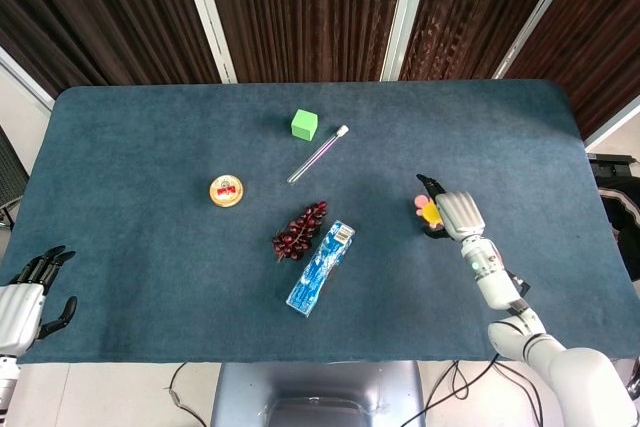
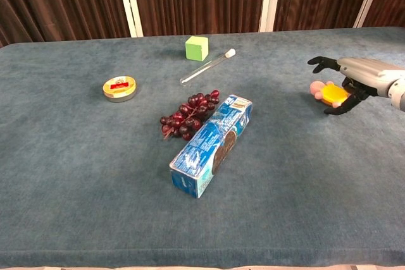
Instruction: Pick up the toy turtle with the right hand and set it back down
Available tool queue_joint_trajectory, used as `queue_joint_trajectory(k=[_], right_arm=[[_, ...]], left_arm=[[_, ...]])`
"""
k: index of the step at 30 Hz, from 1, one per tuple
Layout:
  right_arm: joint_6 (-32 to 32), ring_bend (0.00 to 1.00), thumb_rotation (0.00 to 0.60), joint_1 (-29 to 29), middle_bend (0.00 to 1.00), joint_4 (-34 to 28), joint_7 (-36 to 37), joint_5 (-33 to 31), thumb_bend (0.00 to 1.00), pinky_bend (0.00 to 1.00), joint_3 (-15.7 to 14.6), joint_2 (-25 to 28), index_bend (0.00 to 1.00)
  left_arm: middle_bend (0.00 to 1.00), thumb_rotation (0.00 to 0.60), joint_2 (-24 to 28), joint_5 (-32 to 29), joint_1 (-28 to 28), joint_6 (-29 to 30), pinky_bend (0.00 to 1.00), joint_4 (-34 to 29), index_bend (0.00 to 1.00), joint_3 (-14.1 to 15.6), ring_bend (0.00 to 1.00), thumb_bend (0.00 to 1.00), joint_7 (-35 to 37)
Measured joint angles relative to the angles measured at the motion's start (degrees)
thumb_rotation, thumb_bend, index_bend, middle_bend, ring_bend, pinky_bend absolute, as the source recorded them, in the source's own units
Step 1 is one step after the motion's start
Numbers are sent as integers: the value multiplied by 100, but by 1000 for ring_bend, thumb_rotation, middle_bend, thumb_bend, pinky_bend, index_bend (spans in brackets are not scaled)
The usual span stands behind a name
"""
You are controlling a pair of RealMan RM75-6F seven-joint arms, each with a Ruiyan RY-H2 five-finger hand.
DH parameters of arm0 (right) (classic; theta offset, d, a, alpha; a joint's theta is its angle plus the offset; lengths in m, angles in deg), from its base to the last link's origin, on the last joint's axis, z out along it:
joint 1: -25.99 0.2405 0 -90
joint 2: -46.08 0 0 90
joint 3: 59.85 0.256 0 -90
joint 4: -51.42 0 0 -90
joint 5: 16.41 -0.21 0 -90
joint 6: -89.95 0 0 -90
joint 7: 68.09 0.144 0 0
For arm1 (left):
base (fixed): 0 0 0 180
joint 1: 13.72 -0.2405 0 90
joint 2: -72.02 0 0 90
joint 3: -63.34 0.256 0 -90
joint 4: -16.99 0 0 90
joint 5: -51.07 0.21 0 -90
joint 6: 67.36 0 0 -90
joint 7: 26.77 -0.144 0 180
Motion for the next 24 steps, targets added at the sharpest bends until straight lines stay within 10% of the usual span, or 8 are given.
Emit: queue_joint_trajectory(k=[5, 12, 24], right_arm=[[-247, 593, 600, -218, 135, -1036, -559, 34, 67, 792, -70, 540, 0], [-784, 167, 600, -692, 117, -2619, -1175, -72, 67, 256, -82, 1403, 4], [-2093, 0, 600, -1969, 0, -5351, -2822, -573, 67, 5, -268, 3001, 0]], left_arm=[[102, 600, 5, 32, -14, 25, 398, 7, 172, 16, 158, 411, 15], [102, 600, 15, 28, -35, 63, 399, 3, 172, 11, 159, 410, 50], [102, 600, 5, 91, -59, 119, 398, -19, 172, 32, 159, 411, -1]])
